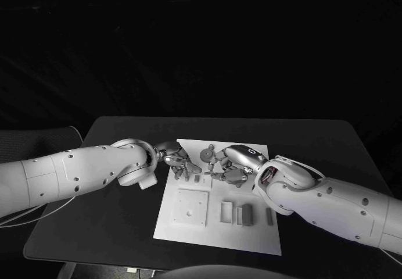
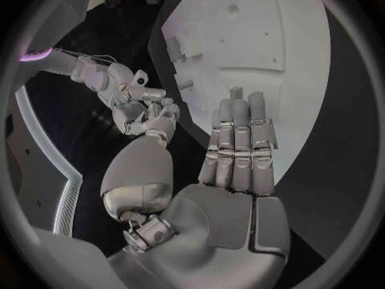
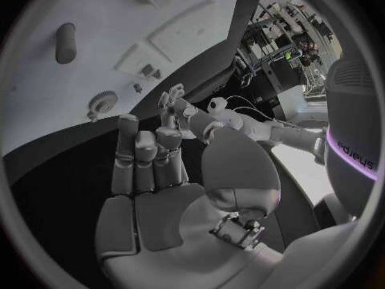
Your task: Assemble the parts on the task board
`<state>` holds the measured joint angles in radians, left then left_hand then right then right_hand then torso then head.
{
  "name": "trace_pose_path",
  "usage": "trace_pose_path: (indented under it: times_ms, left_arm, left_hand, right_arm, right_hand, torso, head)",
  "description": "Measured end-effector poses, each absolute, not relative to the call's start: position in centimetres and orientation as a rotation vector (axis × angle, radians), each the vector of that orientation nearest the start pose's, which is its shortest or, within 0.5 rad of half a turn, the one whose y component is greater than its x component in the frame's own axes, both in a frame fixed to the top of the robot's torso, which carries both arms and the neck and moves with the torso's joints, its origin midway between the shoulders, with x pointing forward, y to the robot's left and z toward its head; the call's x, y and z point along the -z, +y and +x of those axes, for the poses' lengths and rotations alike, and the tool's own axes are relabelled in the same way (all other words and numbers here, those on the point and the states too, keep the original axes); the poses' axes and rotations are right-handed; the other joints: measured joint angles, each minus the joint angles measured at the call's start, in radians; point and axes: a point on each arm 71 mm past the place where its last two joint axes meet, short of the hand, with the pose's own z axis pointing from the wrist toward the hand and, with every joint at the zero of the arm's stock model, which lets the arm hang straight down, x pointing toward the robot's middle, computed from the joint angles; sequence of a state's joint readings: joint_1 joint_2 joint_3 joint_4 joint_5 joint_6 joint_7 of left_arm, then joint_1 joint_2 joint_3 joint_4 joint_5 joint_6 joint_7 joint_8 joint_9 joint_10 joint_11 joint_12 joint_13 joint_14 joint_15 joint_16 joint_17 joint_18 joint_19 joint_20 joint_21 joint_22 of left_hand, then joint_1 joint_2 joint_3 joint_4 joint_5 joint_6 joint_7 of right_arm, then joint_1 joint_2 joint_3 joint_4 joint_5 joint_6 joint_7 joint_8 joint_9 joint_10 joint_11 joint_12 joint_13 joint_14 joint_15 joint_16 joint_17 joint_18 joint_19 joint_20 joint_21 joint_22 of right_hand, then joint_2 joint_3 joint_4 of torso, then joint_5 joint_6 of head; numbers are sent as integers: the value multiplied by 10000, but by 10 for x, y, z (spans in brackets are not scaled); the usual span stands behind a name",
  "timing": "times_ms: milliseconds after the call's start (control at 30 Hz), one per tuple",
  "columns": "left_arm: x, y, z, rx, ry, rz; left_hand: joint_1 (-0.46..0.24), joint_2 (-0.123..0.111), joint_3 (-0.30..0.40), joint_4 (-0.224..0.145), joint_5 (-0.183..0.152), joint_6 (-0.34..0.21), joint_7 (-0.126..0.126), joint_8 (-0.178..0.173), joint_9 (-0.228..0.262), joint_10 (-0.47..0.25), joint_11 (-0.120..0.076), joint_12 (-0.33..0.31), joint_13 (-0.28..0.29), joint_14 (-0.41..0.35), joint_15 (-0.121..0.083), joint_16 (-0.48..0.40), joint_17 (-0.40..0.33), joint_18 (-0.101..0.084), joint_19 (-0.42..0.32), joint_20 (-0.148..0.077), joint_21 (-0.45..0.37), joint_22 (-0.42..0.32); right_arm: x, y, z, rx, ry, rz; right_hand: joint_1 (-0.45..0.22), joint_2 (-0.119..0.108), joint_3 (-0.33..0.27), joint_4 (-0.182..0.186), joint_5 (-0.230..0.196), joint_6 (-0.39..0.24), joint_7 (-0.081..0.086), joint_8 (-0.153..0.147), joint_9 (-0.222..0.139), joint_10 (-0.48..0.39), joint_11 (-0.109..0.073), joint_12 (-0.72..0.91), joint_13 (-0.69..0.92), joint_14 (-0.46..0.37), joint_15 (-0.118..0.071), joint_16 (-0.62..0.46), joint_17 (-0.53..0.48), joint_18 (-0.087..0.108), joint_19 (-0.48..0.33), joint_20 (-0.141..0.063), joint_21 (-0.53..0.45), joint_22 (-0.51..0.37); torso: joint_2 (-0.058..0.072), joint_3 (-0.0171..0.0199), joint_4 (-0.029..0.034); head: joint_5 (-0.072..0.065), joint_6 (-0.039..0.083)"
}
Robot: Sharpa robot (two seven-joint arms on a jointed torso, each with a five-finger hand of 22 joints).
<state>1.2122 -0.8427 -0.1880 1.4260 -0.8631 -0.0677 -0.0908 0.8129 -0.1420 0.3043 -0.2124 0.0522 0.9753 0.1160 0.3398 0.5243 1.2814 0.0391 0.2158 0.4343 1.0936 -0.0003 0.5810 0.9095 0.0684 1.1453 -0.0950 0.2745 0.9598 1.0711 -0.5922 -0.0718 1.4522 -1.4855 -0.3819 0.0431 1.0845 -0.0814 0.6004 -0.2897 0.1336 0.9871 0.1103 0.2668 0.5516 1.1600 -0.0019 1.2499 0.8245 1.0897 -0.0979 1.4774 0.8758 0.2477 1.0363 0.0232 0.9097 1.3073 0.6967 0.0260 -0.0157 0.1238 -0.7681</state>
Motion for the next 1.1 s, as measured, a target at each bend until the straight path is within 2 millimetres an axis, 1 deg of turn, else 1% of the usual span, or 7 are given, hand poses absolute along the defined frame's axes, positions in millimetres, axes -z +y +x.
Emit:
trace_pose_path:
  times_ms: [133,200,300,433,667,867,1100]
  left_arm:
    - [258,233,474,8122,21659,-3425]
    - [258,234,474,8122,21667,-3473]
    - [258,234,475,8151,21677,-3555]
    - [258,233,474,8216,21698,-3620]
    - [258,228,474,8348,21743,-3625]
    - [258,224,473,8410,21803,-3553]
    - [258,221,473,8367,21868,-3425]
  left_hand:
    - [-1,-1,58,58,0,0,0,0,13,-5,5,1,61,0,0,0,12,-14,0,0,0,41]
    - [-53,-53,70,70,1,0,0,0,22,-39,38,40,91,0,0,0,18,-50,-21,-21,0,51]
    - [-105,-105,126,126,1,0,0,0,37,-76,1,40,149,-36,-35,38,30,-68,-38,-37,0,88]
    - [-158,-158,194,194,1,0,0,0,53,-76,1,40,214,-66,-5,38,34,-72,-38,-37,0,118]
    - [-158,-158,221,221,1,-1,0,0,66,-112,37,40,283,-73,2,38,46,-90,-38,-36,0,156]
    - [-157,-158,289,119,1,0,0,0,102,-140,9,40,380,-73,2,77,69,-100,-37,-35,3,226]
    - [-62,-64,181,-187,2,-1,0,0,154,-140,9,40,528,-73,2,115,78,-130,-110,-36,39,321]
  right_arm:
    - [246,-83,448,-9671,16540,-3136]
    - [246,-84,448,-9640,16556,-3131]
    - [246,-84,449,-9622,16576,-3129]
    - [247,-84,449,-9622,16597,-3137]
    - [247,-82,449,-9649,16600,-3152]
    - [246,-80,448,-9682,16594,-3167]
    - [246,-80,448,-9701,16587,-3172]
  right_hand:
    - [0,0,0,0,0,3,-4,0,0,0,0,0,0,-2,4,0,0,0,0,0,0,0]
    - [0,0,0,0,0,12,-13,0,0,0,0,0,0,-2,5,0,0,0,0,0,0,0]
    - [0,0,0,0,0,13,-14,0,0,0,0,0,1,-2,7,0,0,-1,0,0,0,0]
    - [1,0,0,0,0,13,-15,0,0,0,0,0,1,-3,8,0,1,0,0,0,0,0]
    - [1,-1,0,0,-1,14,-16,0,0,0,0,0,1,3,6,0,1,0,0,0,0,0]
    - [1,-1,0,0,-1,16,-18,0,0,0,0,0,2,41,-1,0,-8,0,36,-35,0,0]
    - [1,-1,0,0,-1,18,-20,0,0,0,0,0,2,41,0,0,-7,0,36,-35,0,0]
  torso:
    - [0,0,0]
    - [0,0,0]
    - [0,-4,-1]
    - [0,-6,0]
    - [0,-11,5]
    - [-1,-11,9]
    - [-1,-9,9]
  head:
    - [-9,-26]
    - [-12,-38]
    - [-31,-45]
    - [-58,-49]
    - [-62,-66]
    - [-73,-81]
    - [-75,-96]
